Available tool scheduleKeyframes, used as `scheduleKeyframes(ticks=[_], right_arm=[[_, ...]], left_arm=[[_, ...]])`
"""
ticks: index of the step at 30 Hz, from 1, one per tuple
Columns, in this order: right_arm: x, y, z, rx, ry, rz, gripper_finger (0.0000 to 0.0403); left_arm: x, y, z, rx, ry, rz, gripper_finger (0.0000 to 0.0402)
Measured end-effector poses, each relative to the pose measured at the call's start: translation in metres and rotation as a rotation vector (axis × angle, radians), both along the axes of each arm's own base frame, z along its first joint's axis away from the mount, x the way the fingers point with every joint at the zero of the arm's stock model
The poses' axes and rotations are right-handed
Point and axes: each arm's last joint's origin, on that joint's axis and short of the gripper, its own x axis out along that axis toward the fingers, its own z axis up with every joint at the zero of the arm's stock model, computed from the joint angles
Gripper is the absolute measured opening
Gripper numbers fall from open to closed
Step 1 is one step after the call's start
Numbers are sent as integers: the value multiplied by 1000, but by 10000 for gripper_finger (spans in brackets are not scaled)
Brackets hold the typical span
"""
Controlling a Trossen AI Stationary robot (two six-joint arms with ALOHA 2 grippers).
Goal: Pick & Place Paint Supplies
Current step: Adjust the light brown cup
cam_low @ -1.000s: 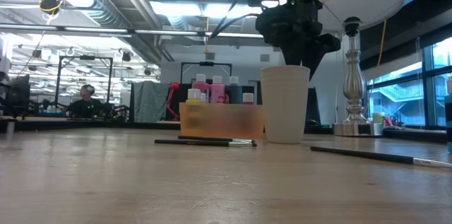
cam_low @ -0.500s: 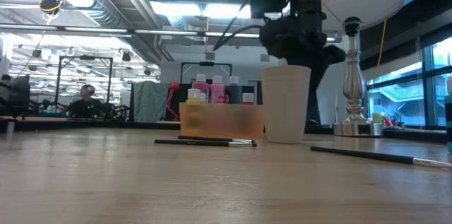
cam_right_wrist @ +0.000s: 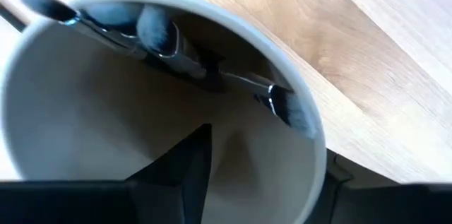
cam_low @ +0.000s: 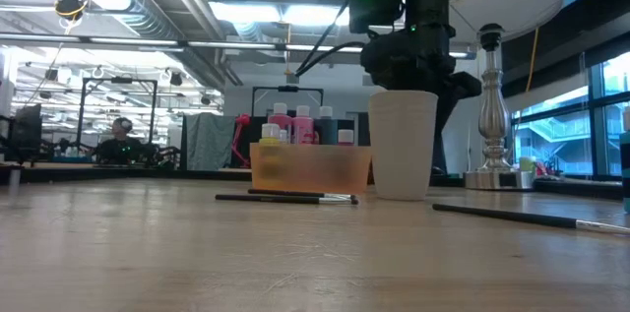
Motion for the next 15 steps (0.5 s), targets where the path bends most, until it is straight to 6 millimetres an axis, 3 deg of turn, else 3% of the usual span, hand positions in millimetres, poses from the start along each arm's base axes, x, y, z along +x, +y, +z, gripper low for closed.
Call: scheduleKeyframes(ticks=[7,15], right_arm=[[0,1,0,24,1,1,133],[-2,-2,0,27,14,5,55]], left_arm=[[0,0,0,9,0,-5,184],[0,0,0,23,-7,-1,184]])
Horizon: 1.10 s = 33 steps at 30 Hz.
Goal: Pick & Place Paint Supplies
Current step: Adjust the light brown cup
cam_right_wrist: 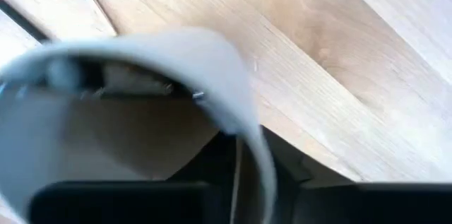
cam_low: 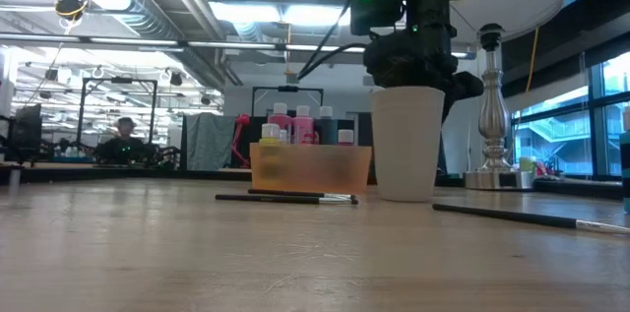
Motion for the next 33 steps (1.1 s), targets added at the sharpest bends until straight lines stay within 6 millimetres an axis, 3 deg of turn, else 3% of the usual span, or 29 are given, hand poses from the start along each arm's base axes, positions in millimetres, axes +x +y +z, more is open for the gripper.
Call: scheduleKeyframes(ticks=[6,15,33], right_arm=[[-4,-8,0,-38,34,6,9],[-8,-30,0,-54,35,-18,9],[-26,-94,1,-84,13,-149,7]], left_arm=[[0,0,0,11,1,-5,184],[0,0,0,12,0,-5,184],[0,0,0,16,3,-11,184]])
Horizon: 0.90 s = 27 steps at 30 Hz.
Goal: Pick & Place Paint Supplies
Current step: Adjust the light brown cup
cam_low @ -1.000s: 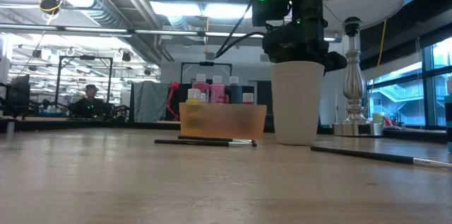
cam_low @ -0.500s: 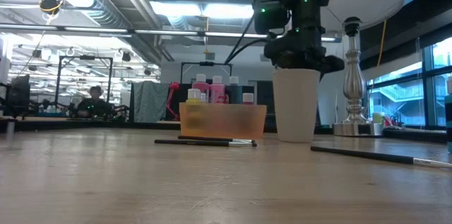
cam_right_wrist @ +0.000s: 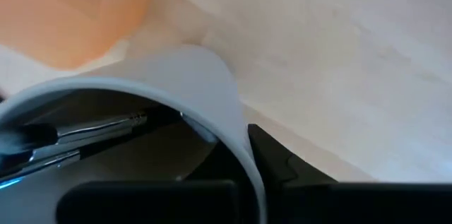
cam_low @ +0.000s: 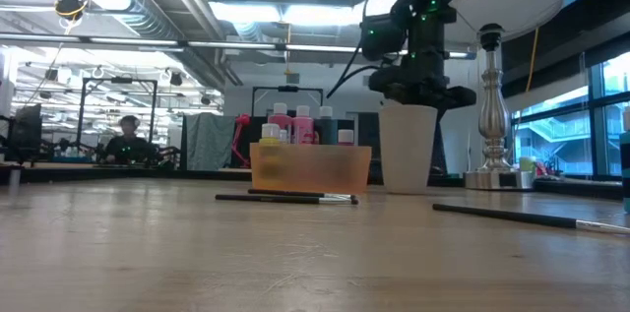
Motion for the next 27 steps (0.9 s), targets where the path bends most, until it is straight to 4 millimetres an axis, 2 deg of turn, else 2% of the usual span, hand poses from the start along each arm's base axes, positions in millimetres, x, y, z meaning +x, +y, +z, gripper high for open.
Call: scheduleKeyframes(ticks=[16,22,27], right_arm=[[-4,-19,0,-19,-39,-45,7],[-9,-20,1,17,-3,-52,7],[-10,-18,11,33,32,-50,7]], left_arm=[[0,0,0,21,-4,-2,184],[0,0,0,21,-5,-2,184],[0,0,0,22,-6,-1,184]])
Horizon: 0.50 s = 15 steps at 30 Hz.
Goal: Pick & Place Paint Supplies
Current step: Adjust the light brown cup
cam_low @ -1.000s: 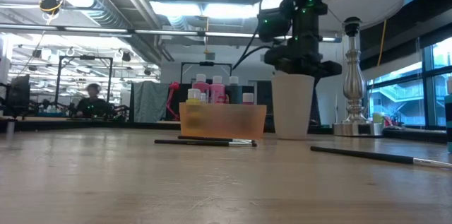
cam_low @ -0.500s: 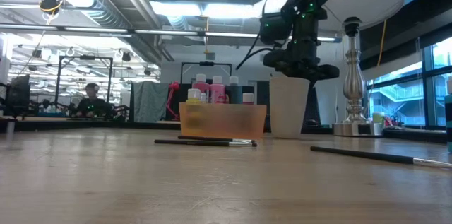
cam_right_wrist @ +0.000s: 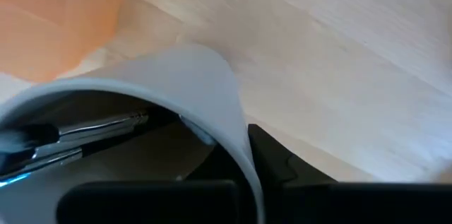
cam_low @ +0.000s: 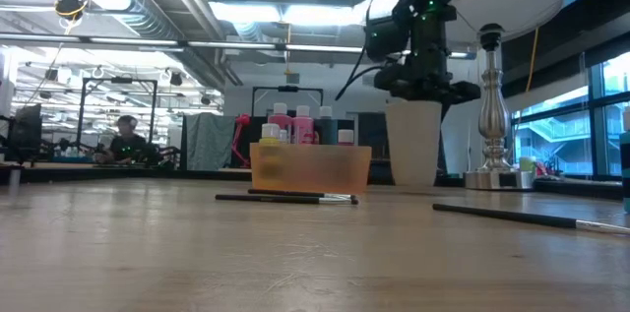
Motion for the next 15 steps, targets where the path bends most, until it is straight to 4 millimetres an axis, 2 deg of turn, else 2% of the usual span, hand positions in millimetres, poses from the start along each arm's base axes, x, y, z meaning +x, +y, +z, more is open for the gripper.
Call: scheduleKeyframes(ticks=[4,15], right_arm=[[-2,0,7,-5,35,1,7],[-3,10,8,20,82,44,7]], left_arm=[[0,0,0,3,-2,2,184],[0,0,0,0,-1,1,184]])
